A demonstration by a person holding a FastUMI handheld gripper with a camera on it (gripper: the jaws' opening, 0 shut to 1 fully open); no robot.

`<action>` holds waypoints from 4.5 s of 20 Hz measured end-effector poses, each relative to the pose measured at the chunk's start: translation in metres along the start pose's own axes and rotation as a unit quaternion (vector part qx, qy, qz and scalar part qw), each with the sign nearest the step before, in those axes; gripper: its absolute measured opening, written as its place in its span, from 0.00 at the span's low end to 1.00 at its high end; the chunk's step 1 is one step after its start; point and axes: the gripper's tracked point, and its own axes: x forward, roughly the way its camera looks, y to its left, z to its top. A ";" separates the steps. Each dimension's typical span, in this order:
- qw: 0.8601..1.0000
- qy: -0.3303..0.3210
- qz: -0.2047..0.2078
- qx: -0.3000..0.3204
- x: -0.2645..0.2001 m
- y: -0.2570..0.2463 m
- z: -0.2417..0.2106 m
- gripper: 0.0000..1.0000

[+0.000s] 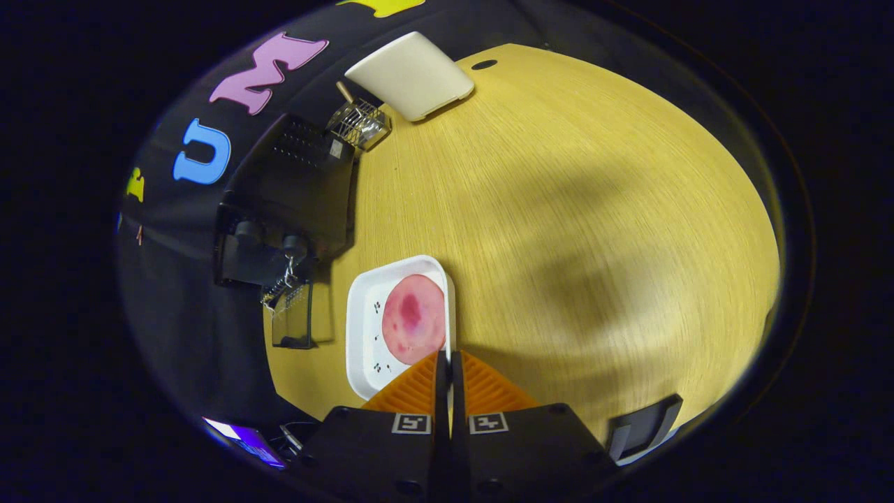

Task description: Open the toaster oven, put the food inside, and close the toaster oven door.

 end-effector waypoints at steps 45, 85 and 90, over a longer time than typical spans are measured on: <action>0.969 -0.205 0.064 0.119 0.117 0.301 0.003 0.05; 0.981 -0.152 -0.097 -0.077 0.114 0.281 -0.078 0.99; 0.961 -0.124 -0.143 -0.203 0.112 0.257 -0.109 0.99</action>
